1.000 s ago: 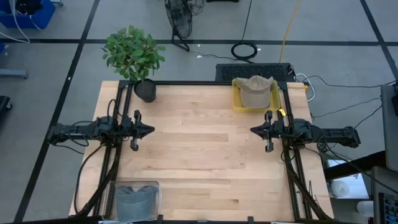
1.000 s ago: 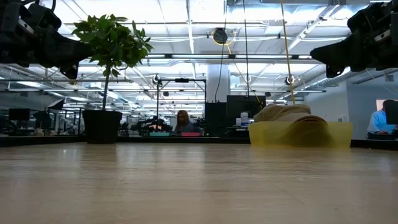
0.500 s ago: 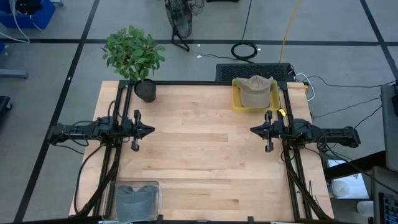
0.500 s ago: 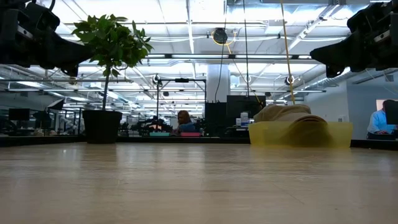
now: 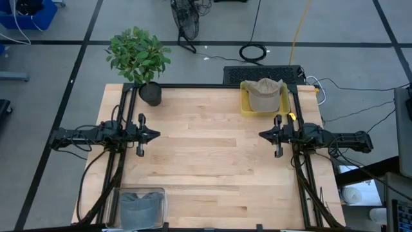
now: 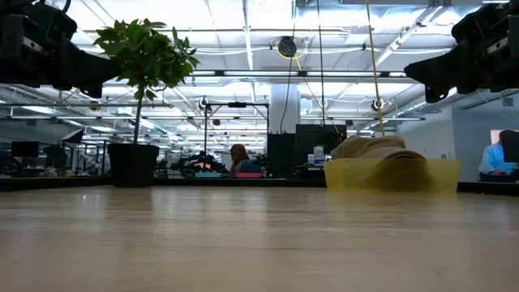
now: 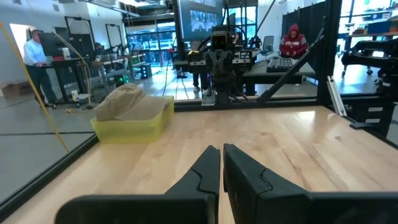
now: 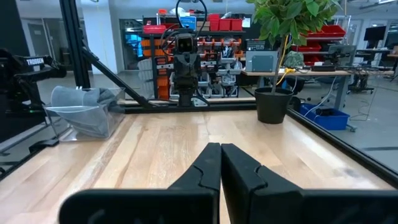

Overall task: Pick & Place hat
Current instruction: Return to Home position

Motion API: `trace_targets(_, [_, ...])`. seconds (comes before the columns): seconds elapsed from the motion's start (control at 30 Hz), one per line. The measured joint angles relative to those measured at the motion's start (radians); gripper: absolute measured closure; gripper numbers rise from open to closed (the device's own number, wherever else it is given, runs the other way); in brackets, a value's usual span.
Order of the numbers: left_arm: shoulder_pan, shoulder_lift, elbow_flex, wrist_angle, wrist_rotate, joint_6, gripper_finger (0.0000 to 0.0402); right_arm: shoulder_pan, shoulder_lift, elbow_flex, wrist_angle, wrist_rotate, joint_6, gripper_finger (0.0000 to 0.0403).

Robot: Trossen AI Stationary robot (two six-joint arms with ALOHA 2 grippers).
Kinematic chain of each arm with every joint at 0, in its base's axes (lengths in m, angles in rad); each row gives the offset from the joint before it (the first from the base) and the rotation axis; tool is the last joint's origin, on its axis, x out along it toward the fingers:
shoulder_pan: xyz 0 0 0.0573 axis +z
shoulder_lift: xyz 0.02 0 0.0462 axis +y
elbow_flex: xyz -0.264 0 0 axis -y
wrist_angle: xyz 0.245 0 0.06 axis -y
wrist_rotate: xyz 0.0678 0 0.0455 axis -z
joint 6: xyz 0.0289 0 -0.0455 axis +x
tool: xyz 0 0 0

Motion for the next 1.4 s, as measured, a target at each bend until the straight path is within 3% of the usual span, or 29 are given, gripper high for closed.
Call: trace_targets(1.4, [0.000, 0.000, -0.004, 0.065, -0.002, 0.000, 0.0378, 0.000, 0.000, 0.000, 0.002, 0.001, -0.003, 0.0403])
